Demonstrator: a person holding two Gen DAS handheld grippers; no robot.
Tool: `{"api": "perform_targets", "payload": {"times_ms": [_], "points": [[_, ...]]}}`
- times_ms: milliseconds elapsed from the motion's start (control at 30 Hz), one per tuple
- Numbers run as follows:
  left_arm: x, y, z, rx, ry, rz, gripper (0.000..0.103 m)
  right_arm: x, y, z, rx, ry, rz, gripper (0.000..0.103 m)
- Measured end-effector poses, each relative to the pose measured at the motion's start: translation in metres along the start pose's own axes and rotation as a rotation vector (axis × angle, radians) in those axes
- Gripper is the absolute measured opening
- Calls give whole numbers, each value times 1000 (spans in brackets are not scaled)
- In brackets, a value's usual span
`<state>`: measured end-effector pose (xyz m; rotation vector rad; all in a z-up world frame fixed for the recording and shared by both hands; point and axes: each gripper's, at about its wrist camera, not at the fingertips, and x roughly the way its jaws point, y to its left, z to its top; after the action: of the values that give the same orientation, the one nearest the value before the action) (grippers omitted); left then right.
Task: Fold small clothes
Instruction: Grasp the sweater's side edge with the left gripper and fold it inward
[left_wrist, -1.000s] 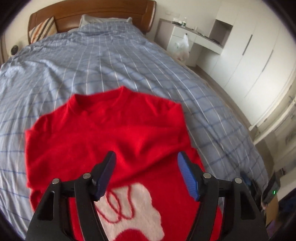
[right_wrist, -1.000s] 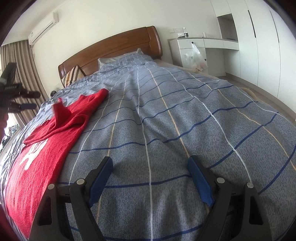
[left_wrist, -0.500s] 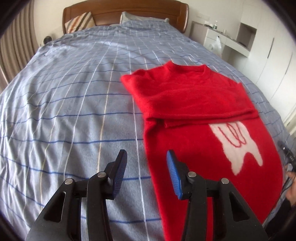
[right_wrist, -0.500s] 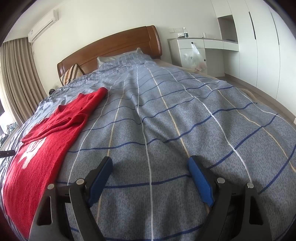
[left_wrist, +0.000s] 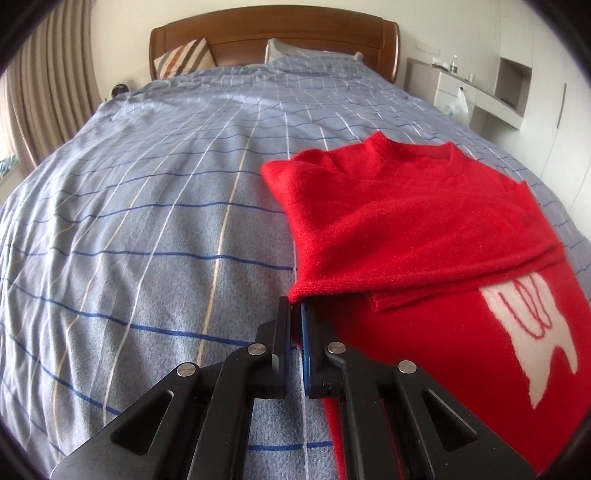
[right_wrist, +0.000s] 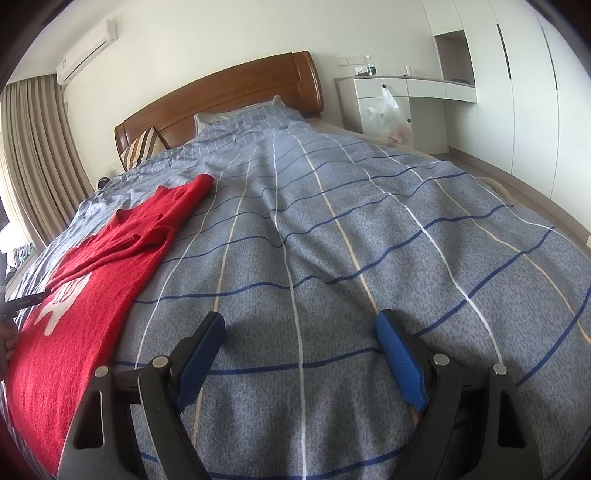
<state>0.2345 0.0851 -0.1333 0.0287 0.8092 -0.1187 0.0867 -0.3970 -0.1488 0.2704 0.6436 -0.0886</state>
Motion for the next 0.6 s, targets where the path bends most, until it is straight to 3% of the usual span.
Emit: {"api": "perform_targets", "payload": {"times_ms": [200,400,467,567,600], "points": [[-6,8,-2,-53,12,-17,7,0,0,0,1,-1,1,83],[-44,30,-24,-138,27,-14,7,0,0,0,0,0,0,83],[-61,32,-35,-140,29,3,18,0,0,0,0,0,0,83],[-85,34,-52,-168,17,32,62,0,0,0,0,0,0,83],[-90,35,-57,-180,13,47,66,0,0,0,0,-1,0,83]]}}
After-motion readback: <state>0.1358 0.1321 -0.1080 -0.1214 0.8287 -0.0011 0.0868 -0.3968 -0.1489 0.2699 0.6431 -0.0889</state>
